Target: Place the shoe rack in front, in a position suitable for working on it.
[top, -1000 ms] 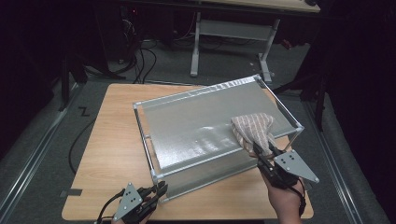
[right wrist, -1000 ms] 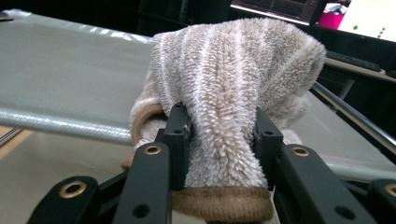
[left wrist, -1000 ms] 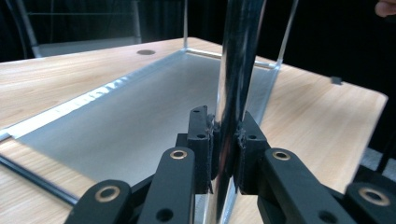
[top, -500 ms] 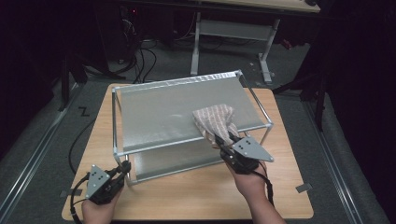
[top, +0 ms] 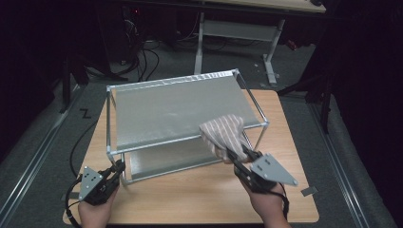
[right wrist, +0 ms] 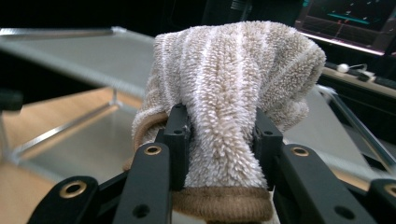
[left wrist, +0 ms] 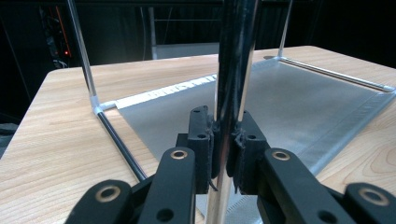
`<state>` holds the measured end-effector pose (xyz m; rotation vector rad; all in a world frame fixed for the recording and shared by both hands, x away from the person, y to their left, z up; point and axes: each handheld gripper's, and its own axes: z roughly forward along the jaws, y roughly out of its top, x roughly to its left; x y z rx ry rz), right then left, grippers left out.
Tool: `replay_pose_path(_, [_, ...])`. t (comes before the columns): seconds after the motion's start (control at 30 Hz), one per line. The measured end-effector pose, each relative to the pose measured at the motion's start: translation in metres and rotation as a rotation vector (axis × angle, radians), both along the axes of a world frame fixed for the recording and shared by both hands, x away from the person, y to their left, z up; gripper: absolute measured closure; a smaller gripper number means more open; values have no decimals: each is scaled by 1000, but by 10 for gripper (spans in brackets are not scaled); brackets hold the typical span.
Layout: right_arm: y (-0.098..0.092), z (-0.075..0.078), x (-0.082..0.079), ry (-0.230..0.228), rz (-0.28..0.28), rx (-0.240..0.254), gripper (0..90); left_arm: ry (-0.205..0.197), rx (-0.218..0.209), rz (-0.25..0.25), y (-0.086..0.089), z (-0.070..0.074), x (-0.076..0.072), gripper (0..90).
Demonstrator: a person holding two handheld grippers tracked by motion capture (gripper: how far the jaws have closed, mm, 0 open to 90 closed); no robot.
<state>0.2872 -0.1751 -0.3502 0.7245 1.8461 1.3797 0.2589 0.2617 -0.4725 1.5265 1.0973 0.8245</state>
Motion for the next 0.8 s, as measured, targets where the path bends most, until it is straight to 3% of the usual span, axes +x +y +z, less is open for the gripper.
replay_pose_path(0.07, [-23,-22,-23,27,-27,-49,667,-3,-4,-5,-1,0,-2,794])
replay_pose_path(0.1, [-27,-29,-25,47,-36,-59,668,-5,-3,-7,-1,0,-3,794])
replay_pose_path(0.13, [-31,-40,-25,76,-44,-75,668,-6,0,-8,-2,0,-3,795])
replay_pose_path(0.17, [-31,-40,-25,76,-44,-75,668,-6,0,-8,-2,0,-3,794])
replay_pose_path(0.2, [-40,-67,-20,164,-62,-81,668,-4,0,-6,-2,0,-4,795])
replay_pose_path(0.27, [-44,-87,-16,220,-83,-87,669,-4,1,-6,-2,0,-5,794])
replay_pose_path(0.3, [-46,-99,-13,271,-85,-95,668,-3,3,-5,-3,0,-6,795])
replay_pose_path(0.37, [-45,-112,-10,305,-77,-143,665,-3,14,-8,-2,0,-6,795])
replay_pose_path(0.4, [-45,-112,-10,305,-77,-143,665,-3,14,-8,-2,0,-6,796])
replay_pose_path(0.43, [-45,-125,-5,353,-81,-171,661,-4,16,-10,-2,0,-6,796])
replay_pose_path(0.53, [-44,-133,0,389,-77,-186,639,-4,15,-10,-2,0,-6,796])
replay_pose_path(0.7, [-36,-142,15,475,-83,-188,382,-4,24,-8,-2,0,-6,797])
replay_pose_path(0.73, [-36,-142,15,475,-83,-188,382,-4,24,-8,-2,0,-6,797])
replay_pose_path(0.8, [-29,-147,24,518,-100,-220,377,2,47,-1,-3,2,-6,798])
